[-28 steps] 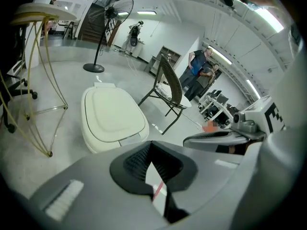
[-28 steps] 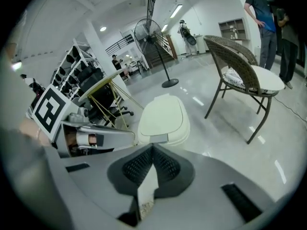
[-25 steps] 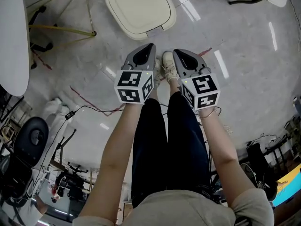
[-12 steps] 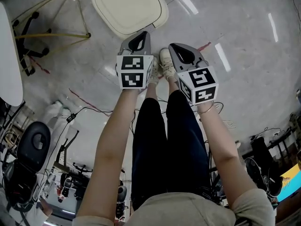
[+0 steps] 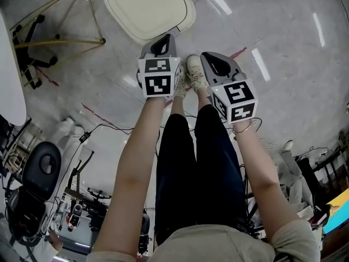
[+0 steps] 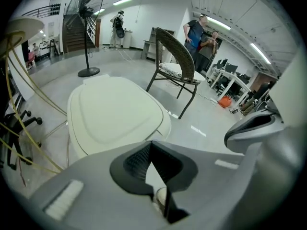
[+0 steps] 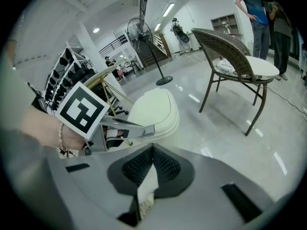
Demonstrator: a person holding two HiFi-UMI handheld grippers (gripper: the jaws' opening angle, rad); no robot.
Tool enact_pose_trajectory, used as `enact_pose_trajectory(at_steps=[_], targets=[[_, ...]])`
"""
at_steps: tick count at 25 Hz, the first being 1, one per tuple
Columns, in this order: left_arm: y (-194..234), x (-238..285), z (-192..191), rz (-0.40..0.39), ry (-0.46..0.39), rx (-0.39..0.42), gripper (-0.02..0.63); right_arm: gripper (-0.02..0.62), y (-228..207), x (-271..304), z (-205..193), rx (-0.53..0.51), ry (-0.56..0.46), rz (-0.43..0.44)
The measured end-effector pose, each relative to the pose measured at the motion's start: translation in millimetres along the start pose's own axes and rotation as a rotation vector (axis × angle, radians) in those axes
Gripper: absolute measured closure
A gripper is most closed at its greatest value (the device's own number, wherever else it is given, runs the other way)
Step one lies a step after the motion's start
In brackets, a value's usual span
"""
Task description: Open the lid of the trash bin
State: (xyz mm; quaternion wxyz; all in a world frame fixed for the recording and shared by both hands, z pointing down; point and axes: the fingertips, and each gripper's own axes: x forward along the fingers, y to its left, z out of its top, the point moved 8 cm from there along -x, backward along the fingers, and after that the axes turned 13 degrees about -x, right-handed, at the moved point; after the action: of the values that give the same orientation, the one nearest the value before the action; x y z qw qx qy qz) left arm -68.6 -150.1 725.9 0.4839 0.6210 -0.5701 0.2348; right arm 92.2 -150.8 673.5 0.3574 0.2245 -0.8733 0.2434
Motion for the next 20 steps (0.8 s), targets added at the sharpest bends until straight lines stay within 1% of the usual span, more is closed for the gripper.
enact_pose_trajectory(at_steps=[3, 7, 12, 14, 20], targets=[[1, 1, -3, 0.000, -0.011, 0.002, 0.604, 0.589, 1, 2, 0, 0.001, 0.005, 0.001], [-2, 1, -4, 0.033, -0.021, 0.061, 0.604, 0.589, 1, 4, 3, 0.000, 0.008, 0.003], [-8, 1, -6, 0.059, -0.030, 0.058, 0.604, 0.588, 1, 1, 3, -0.008, 0.008, 0.007], [-8, 2, -6, 0.059, -0.033, 0.052, 0.604, 0.589, 1, 2, 3, -0.011, 0.007, 0.007], [-9, 2, -11, 0.054, -0.012, 0.074, 0.604, 0.589, 6, -3, -1, -0.007, 0.004, -0.002]])
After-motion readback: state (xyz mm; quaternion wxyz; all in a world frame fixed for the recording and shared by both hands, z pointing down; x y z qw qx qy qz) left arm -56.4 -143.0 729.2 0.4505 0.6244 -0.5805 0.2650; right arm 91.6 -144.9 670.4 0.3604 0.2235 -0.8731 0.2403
